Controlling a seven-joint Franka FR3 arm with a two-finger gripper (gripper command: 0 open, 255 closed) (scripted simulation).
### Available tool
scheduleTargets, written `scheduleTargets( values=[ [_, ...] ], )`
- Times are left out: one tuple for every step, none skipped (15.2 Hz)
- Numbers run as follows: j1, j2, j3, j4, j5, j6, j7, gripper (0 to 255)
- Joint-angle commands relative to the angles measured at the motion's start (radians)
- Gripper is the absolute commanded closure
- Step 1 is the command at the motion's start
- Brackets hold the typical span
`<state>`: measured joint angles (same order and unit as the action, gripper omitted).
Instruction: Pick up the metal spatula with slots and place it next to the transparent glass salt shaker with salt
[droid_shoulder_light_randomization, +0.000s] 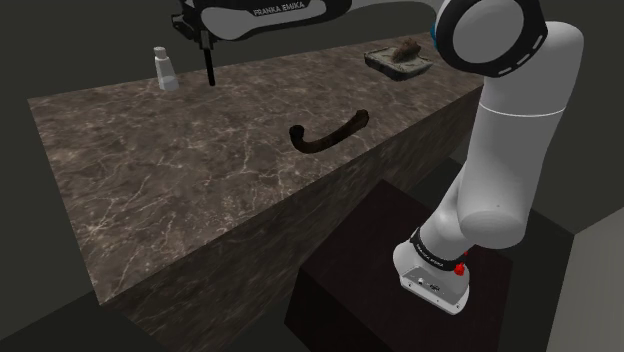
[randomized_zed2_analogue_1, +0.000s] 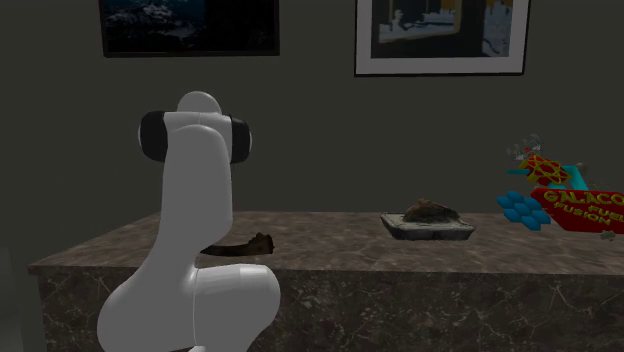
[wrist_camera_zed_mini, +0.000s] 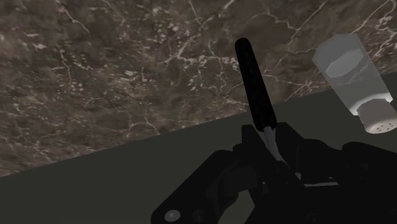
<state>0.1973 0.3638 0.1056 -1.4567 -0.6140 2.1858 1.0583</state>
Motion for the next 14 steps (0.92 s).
scheduleTargets(
  values=[
    [0.0,0.001,-0.001,-0.011,-0.004,0.012,0.007,255],
    [0.0,0.001,-0.001,-0.011,-0.004,0.012,0.007,255],
    [0.0,0.001,-0.001,-0.011,-0.004,0.012,0.007,255],
    [0.0,0.001,-0.001,-0.011,-0.004,0.012,0.007,255],
    [0.0,0.001,-0.001,-0.011,-0.004,0.012,0.007,255],
    [0.0,0.001,-0.001,-0.011,-0.004,0.012,0.007,255],
    [0.0,0.001,-0.001,-0.011,-0.004,0.012,0.007,255],
    [0.0,0.001,-0.001,-0.011,-0.004,0.012,0.007,255],
    [0.0,0.001,-0.001,-0.011,-0.004,0.012,0.007,0],
    [0.0,0.001,-0.001,-0.011,-0.004,0.012,0.007,0],
    [0.0,0.001,-0.001,-0.011,-0.004,0.012,0.007,0],
    [0.0,0.001,-0.001,-0.011,-0.004,0.012,0.007,0],
    [0.0,0.001,-0.001,-0.011,-0.004,0.012,0.007,0],
    [0.0,0.001,-0.001,-0.011,-0.004,0.012,0.007,0]
  ],
)
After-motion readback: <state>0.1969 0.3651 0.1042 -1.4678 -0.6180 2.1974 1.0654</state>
